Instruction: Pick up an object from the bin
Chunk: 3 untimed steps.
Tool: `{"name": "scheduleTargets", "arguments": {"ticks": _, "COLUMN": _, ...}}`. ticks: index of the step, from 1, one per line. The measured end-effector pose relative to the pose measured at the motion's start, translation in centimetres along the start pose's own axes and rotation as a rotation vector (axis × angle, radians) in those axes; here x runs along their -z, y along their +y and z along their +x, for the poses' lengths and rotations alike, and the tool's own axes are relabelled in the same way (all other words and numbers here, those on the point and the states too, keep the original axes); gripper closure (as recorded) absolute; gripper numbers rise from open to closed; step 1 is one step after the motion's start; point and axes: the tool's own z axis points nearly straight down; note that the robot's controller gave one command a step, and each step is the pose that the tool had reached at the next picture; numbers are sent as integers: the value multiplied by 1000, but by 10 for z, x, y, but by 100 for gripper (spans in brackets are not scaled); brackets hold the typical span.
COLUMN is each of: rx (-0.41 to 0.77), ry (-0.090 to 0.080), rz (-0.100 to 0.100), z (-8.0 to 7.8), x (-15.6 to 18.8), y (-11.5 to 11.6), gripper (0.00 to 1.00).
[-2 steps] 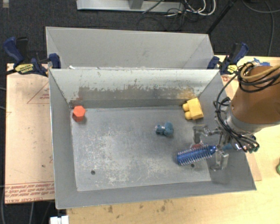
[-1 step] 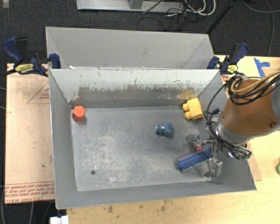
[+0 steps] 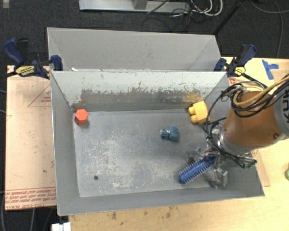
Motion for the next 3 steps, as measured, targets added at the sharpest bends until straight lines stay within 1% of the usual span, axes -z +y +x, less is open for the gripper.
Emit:
{"name": "scheduleTargets", "arguments": {"ticks": 1, "rx": -1, "ry": -2, "rz": -1, "z": -1, "x": 0, "y": 0, "gripper": 0}}
{"name": "scheduleTargets", "arguments": {"ticks": 2, "rx": 0, "ry": -6, "rz": 0, "z": -4, "x": 1, "y": 1, "gripper": 100}}
{"name": "scheduleTargets", "arguments": {"ticks": 3, "rx": 0, "ry": -2, "rz": 2, "z": -6, "x": 44, "y": 1, "gripper": 100}}
